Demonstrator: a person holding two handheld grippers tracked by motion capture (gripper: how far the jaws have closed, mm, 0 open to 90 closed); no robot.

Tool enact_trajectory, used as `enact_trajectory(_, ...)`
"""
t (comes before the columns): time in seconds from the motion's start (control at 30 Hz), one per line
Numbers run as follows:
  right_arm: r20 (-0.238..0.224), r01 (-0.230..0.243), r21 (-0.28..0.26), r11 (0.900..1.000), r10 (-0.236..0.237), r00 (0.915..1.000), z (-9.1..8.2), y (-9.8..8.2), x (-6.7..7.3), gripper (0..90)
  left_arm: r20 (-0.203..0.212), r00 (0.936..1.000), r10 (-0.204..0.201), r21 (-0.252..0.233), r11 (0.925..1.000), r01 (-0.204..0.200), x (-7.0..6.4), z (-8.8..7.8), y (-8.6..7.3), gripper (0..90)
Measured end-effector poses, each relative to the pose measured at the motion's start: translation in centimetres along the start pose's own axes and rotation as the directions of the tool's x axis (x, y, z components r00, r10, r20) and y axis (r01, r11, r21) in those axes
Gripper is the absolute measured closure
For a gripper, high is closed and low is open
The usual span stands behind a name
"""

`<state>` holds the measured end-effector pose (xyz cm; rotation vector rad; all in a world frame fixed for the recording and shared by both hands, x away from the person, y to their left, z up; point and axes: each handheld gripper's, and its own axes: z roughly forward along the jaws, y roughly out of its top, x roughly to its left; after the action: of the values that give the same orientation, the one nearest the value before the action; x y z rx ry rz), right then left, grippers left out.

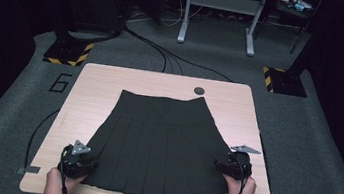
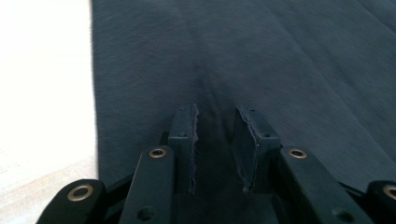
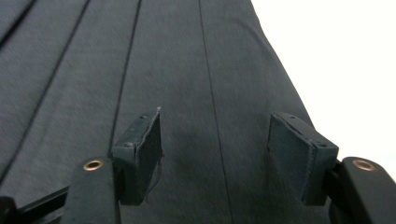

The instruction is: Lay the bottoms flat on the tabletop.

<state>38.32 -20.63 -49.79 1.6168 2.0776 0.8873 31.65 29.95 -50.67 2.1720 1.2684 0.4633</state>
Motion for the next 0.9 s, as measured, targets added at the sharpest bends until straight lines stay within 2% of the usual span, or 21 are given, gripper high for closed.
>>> enact_trajectory(0.1, 0.0, -0.012, -0.004, 1.0, 0.012, 0.9999, -0.2, -0.7, -0.4, 34.4, 0.05, 0.9986, 0.019, 0.013, 0.9997, -0.02, -0.9, -0.5, -0.7, 65.0)
enact_trajectory(0.2, 0.003, -0.019, 0.001, 1.0, 0.019, 0.9998, -0.5, -1.0, -0.6, 32.8, 0.082, 0.9966, 0.009, 0.014, 0.9999, -0.01, -0.9, -1.1, -0.8, 54.9)
enact_trajectory(0.23, 0.004, -0.018, -0.003, 1.0, 0.018, 0.9998, -0.6, -1.1, -0.7, 31.0, 0.087, 0.9962, -0.008, -0.001, 1.0, 0.008, -0.8, -1.4, -0.8, 51.2)
enact_trajectory(0.3, 0.005, -0.022, -0.012, 1.0, 0.022, 0.9998, -1.1, -1.1, -0.7, 26.6, 0.073, 0.9972, -0.017, -0.021, 0.9996, 0.019, -0.3, -1.8, -0.5, 36.8)
enact_trajectory(0.4, 0.01, -0.014, -0.025, 1.0, 0.014, 0.9999, -1.7, -0.8, -0.4, 16.5, 0.054, 0.9972, -0.052, -0.046, 0.9975, 0.055, 0.7, -2.4, 0.2, 20.2)
enact_trajectory(0.47, 0.01, -0.004, -0.018, 1.0, 0.004, 0.9999, -1.8, -0.7, -0.1, 14.7, 0.05, 0.9962, -0.071, -0.053, 0.9958, 0.074, 1.3, -2.4, 0.6, 14.8)
enact_trajectory(0.53, 0.002, 0.008, -0.018, 1.0, -0.008, 1.0, -1.8, -0.7, 0.2, 12.2, 0.039, 0.9932, -0.11, -0.084, 0.9901, 0.112, 1.7, -2.3, 1.0, 12.5)
enact_trajectory(0.67, -0.006, 0.013, 0.013, 1.0, -0.013, 0.9999, -1.2, -0.7, 0.9, 4.6, 0.038, 0.9917, -0.123, -0.051, 0.9909, 0.124, 2.3, -1.2, 1.4, 6.1)
enact_trajectory(0.77, -0.011, 0.019, 0.039, 0.999, -0.019, 0.9998, -0.7, -0.9, 1.5, 0.0, 0.016, 0.9921, -0.124, -0.009, 0.9922, 0.124, 2.1, 0.2, 1.0, 1.4)
enact_trajectory(0.8, -0.014, 0.019, 0.049, 0.999, -0.018, 0.9997, -0.6, -1.1, 1.7, 0.0, 0.017, 0.9939, -0.109, 0.01, 0.994, 0.109, 2.1, 0.4, 0.9, 0.4)
enact_trajectory(0.9, -0.013, 0.043, 0.068, 0.997, -0.042, 0.999, 0.0, -1.5, 1.9, 0.0, 0.0, 0.9947, -0.103, 0.034, 0.9941, 0.103, 1.8, 1.3, 0.5, 0.0)
